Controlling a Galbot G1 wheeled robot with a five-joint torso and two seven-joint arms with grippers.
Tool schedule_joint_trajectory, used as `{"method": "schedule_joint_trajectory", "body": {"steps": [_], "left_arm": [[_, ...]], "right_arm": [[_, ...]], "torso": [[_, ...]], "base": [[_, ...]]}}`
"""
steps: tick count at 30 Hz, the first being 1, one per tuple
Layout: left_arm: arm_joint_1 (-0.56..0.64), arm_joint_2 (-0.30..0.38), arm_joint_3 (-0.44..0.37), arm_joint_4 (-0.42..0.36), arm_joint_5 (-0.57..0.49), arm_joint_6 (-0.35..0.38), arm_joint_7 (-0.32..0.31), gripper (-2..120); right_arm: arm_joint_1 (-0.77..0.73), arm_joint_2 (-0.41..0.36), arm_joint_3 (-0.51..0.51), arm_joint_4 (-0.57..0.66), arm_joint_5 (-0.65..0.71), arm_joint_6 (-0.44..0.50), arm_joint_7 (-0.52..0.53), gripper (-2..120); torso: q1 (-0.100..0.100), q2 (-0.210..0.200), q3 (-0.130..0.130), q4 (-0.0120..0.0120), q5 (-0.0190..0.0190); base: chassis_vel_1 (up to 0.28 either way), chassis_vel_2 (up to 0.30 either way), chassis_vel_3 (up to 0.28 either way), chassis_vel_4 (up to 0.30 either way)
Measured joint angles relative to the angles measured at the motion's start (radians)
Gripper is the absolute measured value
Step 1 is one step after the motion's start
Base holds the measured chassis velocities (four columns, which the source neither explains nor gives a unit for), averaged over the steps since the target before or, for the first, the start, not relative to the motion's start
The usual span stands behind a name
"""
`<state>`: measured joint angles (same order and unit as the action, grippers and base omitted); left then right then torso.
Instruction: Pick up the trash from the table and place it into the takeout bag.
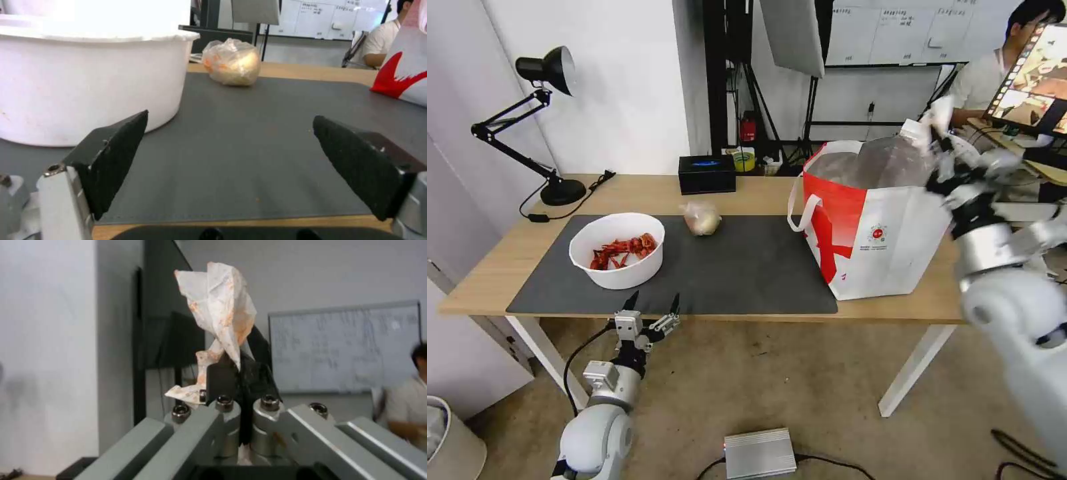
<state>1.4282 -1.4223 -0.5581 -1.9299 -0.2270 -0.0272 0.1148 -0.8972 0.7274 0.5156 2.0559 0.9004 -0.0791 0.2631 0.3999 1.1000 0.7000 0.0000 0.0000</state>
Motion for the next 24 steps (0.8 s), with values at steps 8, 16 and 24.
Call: {"method": "schedule_joint_trajectory", "body": {"steps": [8, 16, 24], "left_arm": [[-0.007, -0.016, 0.014, -0.004, 0.002, 0.000, 0.000, 100], [-0.008, -0.018, 0.016, -0.011, 0.002, 0.000, 0.000, 100], [-0.011, -0.015, 0.010, -0.013, -0.001, 0.000, 0.000, 100]], "right_arm": [[0.221, -0.116, -0.089, -0.052, 0.359, -0.280, 0.207, 0], [0.417, -0.139, -0.213, -0.172, 0.655, -0.485, 0.391, 0], [0.498, -0.095, -0.281, -0.232, 0.797, -0.550, 0.492, 18]], "torso": [[0.000, 0.000, 0.000, 0.0000, 0.0000], [0.000, 0.000, 0.000, 0.0000, 0.0002], [0.000, 0.000, 0.000, 0.0001, 0.0001]], "base": [[0.000, 0.000, 0.000, 0.000], [0.000, 0.000, 0.000, 0.000], [0.000, 0.000, 0.000, 0.000]]}}
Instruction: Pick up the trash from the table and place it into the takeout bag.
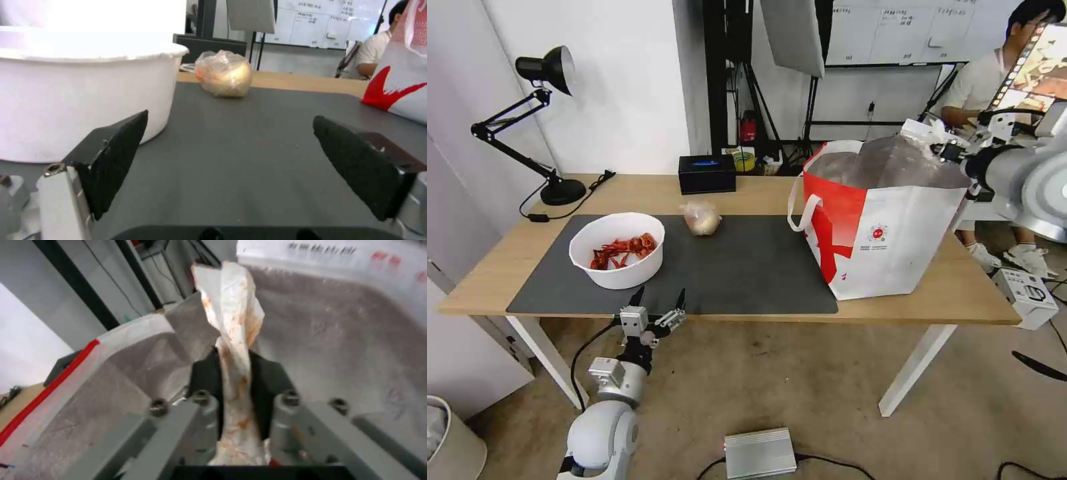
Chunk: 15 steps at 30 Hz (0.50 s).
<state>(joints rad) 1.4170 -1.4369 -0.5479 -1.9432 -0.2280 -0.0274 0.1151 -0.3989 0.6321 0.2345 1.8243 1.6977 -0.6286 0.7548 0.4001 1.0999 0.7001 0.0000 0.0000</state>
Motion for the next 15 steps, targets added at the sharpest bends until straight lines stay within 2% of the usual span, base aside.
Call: {"method": "schedule_joint_trajectory", "body": {"steps": [1, 7, 8, 10, 15], "left_arm": [[0.000, 0.000, 0.000, 0.000, 0.000, 0.000, 0.000, 100], [0.002, -0.001, -0.005, -0.005, -0.003, 0.001, 0.000, 100], [0.002, -0.001, -0.005, -0.005, -0.003, 0.001, 0.000, 100], [0.003, -0.003, -0.005, -0.007, -0.003, 0.001, 0.000, 100], [0.004, -0.006, -0.003, -0.007, -0.003, 0.001, 0.000, 100]], "right_arm": [[0.000, 0.000, 0.000, 0.000, 0.000, 0.000, 0.000, 18], [0.001, 0.017, -0.004, -0.004, 0.014, -0.001, 0.018, 41], [0.001, 0.017, -0.004, -0.004, 0.014, -0.001, 0.018, 41], [-0.006, 0.017, 0.002, -0.002, 0.016, 0.000, 0.019, 52], [-0.019, 0.014, 0.013, 0.002, 0.006, 0.002, 0.001, 64]], "torso": [[0.000, 0.000, 0.000, 0.0000, 0.0000], [0.000, 0.000, 0.000, 0.0000, -0.0001], [0.000, 0.000, 0.000, 0.0000, -0.0001], [0.000, 0.000, 0.000, -0.0001, 0.0000], [0.000, 0.000, 0.000, -0.0001, 0.0000]], "base": [[0.000, 0.000, 0.000, 0.000], [0.000, 0.000, 0.000, 0.000], [0.000, 0.000, 0.000, 0.000], [0.000, 0.000, 0.000, 0.000], [0.000, 0.000, 0.000, 0.000]]}}
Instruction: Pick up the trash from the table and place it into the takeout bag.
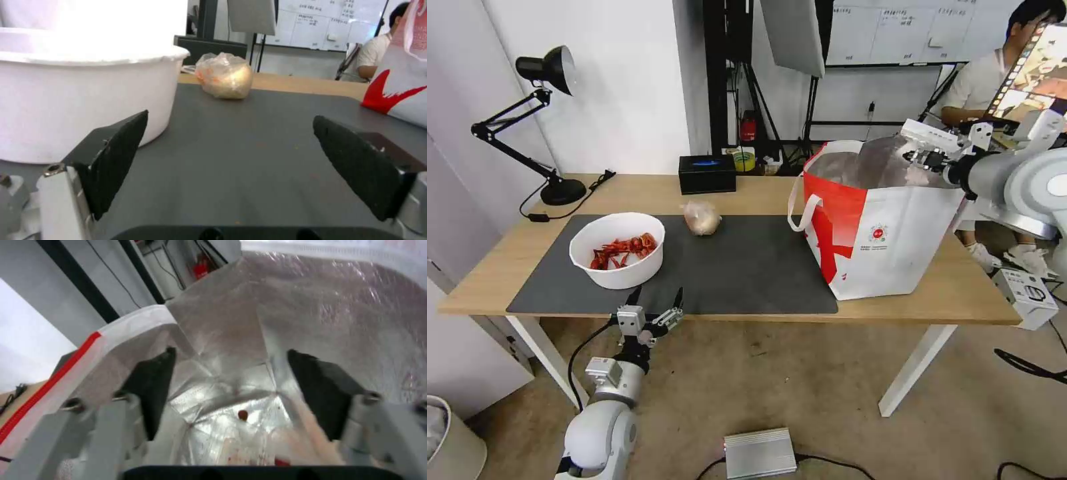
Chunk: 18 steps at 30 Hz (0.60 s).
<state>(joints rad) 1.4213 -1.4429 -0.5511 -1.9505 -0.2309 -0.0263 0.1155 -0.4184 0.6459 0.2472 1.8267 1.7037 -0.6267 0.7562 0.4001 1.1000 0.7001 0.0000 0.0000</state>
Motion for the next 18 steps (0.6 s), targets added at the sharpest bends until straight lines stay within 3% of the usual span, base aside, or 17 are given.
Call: {"method": "schedule_joint_trajectory", "body": {"steps": [5, 8, 11, 12, 15, 16, 18], "left_arm": [[0.001, -0.006, 0.003, -0.002, 0.002, 0.000, 0.000, 100], [0.003, -0.007, 0.003, -0.004, 0.004, 0.001, 0.000, 100], [0.009, -0.007, 0.003, -0.010, 0.005, 0.001, 0.000, 100], [0.009, -0.007, 0.003, -0.010, 0.005, 0.001, 0.000, 100], [0.013, -0.004, 0.002, -0.013, 0.005, 0.001, 0.000, 100], [0.013, -0.004, 0.002, -0.013, 0.005, 0.001, 0.000, 100], [0.013, 0.001, -0.001, -0.015, 0.004, 0.001, 0.000, 100]], "right_arm": [[-0.024, -0.003, 0.012, 0.015, -0.051, 0.026, -0.052, 86], [-0.053, -0.004, 0.022, 0.022, -0.147, 0.080, -0.146, 93], [-0.153, -0.022, 0.043, 0.037, -0.445, 0.272, -0.425, 100], [-0.153, -0.022, 0.043, 0.037, -0.445, 0.272, -0.425, 100], [-0.236, -0.025, 0.050, 0.061, -0.634, 0.454, -0.584, 100], [-0.236, -0.025, 0.050, 0.061, -0.634, 0.454, -0.584, 100], [-0.253, -0.015, 0.045, 0.060, -0.711, 0.564, -0.621, 100]], "torso": [[0.000, 0.000, 0.000, 0.0000, -0.0001], [0.000, 0.000, 0.000, 0.0002, -0.0001], [0.000, 0.000, 0.000, 0.0000, 0.0000], [0.000, 0.000, 0.000, 0.0000, 0.0000], [0.000, 0.000, 0.000, -0.0003, 0.0001], [0.000, 0.000, 0.000, -0.0003, 0.0001], [0.000, 0.000, 0.000, 0.0000, -0.0001]], "base": [[0.000, 0.000, 0.000, 0.000], [0.000, 0.000, 0.000, 0.000], [0.000, 0.000, 0.000, 0.000], [0.000, 0.000, 0.000, 0.000], [0.000, 0.000, 0.000, 0.000], [0.000, 0.000, 0.000, 0.000], [0.000, 0.000, 0.000, 0.000]]}}
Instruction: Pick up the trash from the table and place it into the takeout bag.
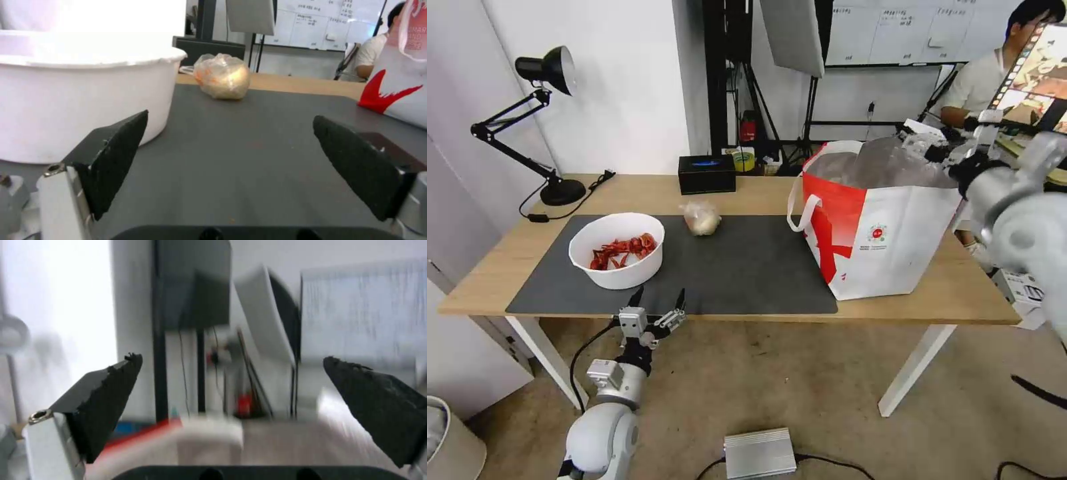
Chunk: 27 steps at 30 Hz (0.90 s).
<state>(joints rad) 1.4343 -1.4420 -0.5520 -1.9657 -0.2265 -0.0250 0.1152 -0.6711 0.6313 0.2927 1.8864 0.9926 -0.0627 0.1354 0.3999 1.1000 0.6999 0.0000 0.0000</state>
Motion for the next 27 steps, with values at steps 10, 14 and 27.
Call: {"method": "schedule_joint_trajectory", "body": {"steps": [10, 14, 27], "left_arm": [[0.016, 0.012, -0.026, -0.020, -0.010, 0.001, -0.002, 100], [0.025, 0.011, -0.032, -0.026, -0.010, 0.001, -0.010, 100], [0.047, 0.014, -0.059, -0.038, -0.012, 0.001, -0.013, 100]], "right_arm": [[-0.128, 0.045, -0.002, 0.074, -0.277, 0.268, -0.097, 100], [-0.245, 0.102, 0.006, 0.123, -0.380, 0.303, -0.102, 100], [-0.584, 0.321, 0.028, 0.130, -0.633, 0.374, -0.108, 100]], "torso": [[0.000, 0.000, 0.000, 0.0001, 0.0000], [0.000, 0.000, 0.000, 0.0001, -0.0001], [0.000, 0.000, 0.000, 0.0000, -0.0002]], "base": [[0.000, 0.000, 0.000, 0.000], [0.000, 0.000, 0.000, 0.000], [0.000, 0.000, 0.000, 0.000]]}}
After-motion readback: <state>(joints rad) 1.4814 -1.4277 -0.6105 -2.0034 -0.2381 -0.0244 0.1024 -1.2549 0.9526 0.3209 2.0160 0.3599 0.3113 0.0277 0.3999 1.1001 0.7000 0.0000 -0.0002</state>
